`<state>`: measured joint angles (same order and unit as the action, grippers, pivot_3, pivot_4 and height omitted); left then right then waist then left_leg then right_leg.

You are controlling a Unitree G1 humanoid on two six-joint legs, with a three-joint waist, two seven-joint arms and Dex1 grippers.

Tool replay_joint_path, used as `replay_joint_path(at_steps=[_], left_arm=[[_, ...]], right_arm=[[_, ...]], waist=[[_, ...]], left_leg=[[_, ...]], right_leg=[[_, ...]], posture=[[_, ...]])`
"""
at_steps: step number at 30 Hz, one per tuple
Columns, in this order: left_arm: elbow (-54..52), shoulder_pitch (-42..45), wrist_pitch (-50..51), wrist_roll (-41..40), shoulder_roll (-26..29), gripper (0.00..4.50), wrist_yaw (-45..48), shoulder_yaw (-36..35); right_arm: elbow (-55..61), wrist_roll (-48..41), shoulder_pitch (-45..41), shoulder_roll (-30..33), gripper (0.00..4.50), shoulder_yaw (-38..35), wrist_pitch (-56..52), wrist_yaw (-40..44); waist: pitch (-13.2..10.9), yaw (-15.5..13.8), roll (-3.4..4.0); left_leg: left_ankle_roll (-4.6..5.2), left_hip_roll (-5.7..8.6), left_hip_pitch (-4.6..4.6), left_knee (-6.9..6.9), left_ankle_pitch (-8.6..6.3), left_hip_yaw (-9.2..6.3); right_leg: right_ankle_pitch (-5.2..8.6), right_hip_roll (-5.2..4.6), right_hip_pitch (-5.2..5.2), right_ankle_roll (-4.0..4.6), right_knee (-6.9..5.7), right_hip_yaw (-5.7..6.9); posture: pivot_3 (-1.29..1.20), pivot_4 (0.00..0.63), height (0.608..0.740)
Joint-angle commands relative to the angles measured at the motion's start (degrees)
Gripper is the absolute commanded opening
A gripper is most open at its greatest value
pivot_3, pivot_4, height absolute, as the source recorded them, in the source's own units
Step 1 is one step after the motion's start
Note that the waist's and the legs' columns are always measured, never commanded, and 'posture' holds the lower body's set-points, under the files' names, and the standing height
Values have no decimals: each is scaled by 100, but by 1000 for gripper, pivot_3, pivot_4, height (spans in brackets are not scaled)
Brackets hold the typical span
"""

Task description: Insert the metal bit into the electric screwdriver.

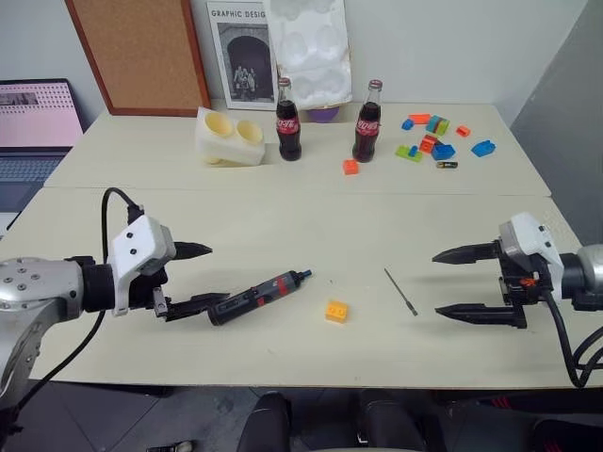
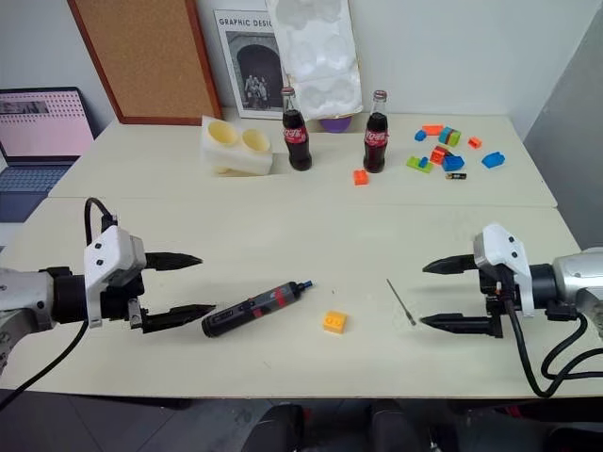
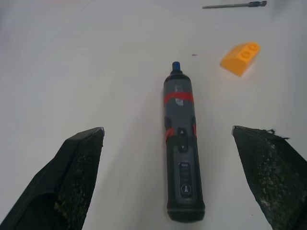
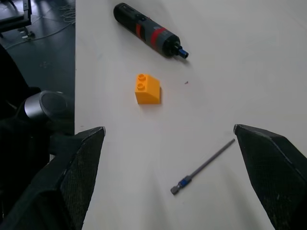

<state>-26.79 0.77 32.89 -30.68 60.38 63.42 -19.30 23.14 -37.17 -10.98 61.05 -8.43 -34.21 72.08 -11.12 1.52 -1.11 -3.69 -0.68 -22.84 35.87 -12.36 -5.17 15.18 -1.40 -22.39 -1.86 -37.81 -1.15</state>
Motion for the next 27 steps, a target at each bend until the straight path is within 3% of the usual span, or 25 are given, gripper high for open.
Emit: replay_joint_path(at_steps=[1, 7, 12, 17, 23, 27], left_arm=[[-208, 135, -215, -31, 51, 4450, 126, 150], [-163, 330, -576, 182, 37, 4450, 336, 714], [-144, 537, -886, 335, -135, 4450, 442, 1250], [-108, 646, -995, 375, -192, 4450, 510, 1496], [67, 786, -1166, 512, -286, 4450, 516, 1641], [55, 766, -1220, 532, -386, 4500, 476, 1707]], right_arm=[[393, 11, -159, -212, 4500, 371, -153, -297], [703, 970, -456, -1079, 4500, 1853, -375, -1336], [286, 1972, -713, -1959, 4500, 2862, -49, -2007], [-27, 2361, -827, -2473, 4500, 3195, -29, -2283], [-333, 2636, -797, -2601, 4500, 3349, 231, -2220], [-422, 2756, -811, -2736, 3858, 3481, 311, -2190]], waist=[[0, 0, 0], [0, 5, 1], [0, 12, -1], [1, 11, -2], [1, 15, -1], [1, 21, -1]], left_leg=[[0, 0, 0, 0, 0, 0], [0, -1, 0, 0, 0, -1], [0, 0, -3, 1, 0, 4], [0, 1, -9, 0, 0, 4], [0, -3, -6, 1, 1, 1], [0, -4, -6, 1, 0, 3]], right_leg=[[-2, 0, 0, -4, 0, 0], [-4, 4, -3, -5, -3, -1], [-7, 5, -12, -10, -9, -8], [-11, 7, -22, -16, -16, -9], [-11, 12, -22, -11, -21, -8], [-13, 13, -23, -13, -21, -10]], posture=[[0, 150, 740], [0, 150, 740], [0, 150, 740], [0, 150, 740], [0, 150, 740], [0, 150, 740]])
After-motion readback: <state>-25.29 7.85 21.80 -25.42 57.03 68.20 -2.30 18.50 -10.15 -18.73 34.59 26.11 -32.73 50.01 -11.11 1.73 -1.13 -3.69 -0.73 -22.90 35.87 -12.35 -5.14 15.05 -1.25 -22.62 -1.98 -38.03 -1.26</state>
